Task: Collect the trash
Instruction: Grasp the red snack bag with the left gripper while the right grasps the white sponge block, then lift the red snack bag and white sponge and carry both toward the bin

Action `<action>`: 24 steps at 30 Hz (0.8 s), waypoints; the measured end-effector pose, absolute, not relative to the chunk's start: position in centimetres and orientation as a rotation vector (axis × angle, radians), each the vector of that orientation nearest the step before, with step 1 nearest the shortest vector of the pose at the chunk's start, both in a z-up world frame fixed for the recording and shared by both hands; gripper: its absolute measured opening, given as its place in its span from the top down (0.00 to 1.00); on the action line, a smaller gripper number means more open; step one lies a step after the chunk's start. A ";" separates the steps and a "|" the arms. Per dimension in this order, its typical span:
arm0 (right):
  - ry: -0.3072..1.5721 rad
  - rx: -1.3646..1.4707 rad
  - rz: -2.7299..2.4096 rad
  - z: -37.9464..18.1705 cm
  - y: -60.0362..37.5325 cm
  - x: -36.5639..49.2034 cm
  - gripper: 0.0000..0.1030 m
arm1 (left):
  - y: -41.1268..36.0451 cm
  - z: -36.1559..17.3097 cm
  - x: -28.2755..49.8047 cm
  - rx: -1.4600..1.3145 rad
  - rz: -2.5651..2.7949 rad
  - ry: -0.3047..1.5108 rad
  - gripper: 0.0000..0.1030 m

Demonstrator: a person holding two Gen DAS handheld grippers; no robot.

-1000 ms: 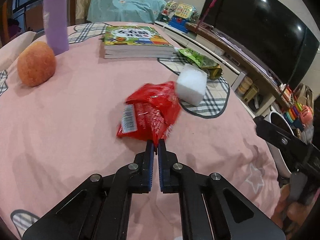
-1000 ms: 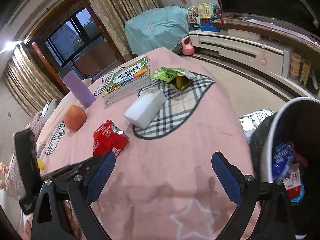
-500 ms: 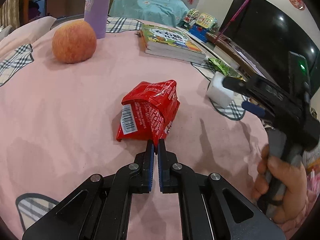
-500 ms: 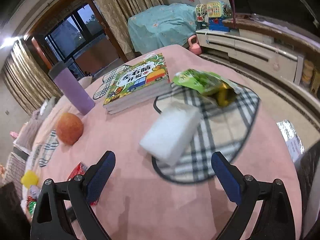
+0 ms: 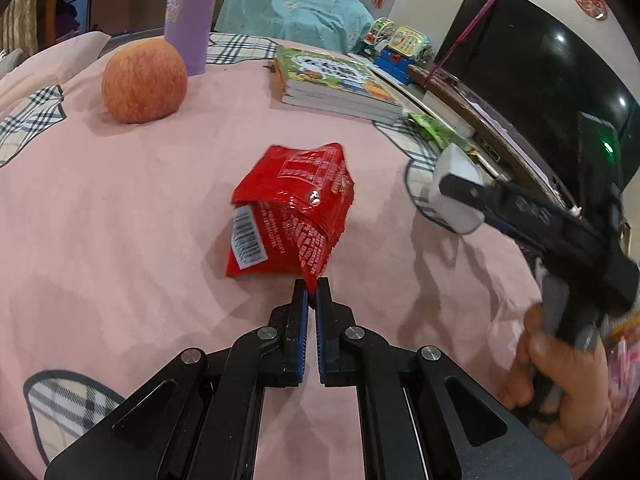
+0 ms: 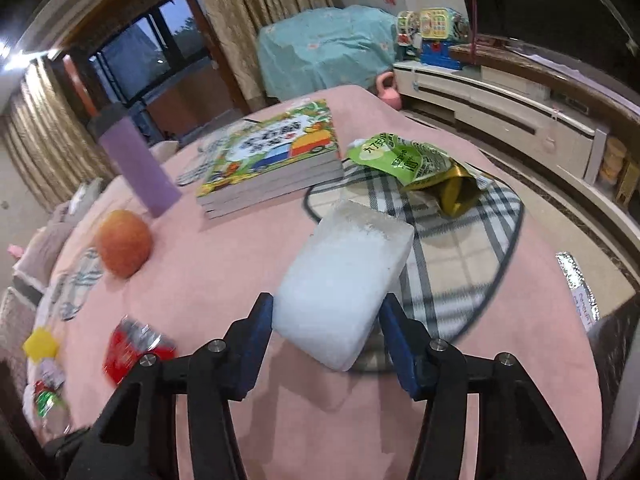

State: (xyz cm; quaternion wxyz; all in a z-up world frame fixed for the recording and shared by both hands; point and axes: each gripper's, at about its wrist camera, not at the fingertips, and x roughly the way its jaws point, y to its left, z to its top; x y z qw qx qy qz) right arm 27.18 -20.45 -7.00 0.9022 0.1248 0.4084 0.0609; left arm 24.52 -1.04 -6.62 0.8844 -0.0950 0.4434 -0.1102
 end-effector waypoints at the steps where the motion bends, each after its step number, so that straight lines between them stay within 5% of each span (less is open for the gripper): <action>1: 0.840 0.264 0.136 -6.8 -20.7 26.3 0.47 | -1.3 -6.5 24.3 -0.196 -0.236 0.920 0.97; 24: 0.786 0.344 0.106 -4.2 -27.7 11.4 0.46 | -11.2 -4.1 17.5 -0.070 -0.432 0.916 0.97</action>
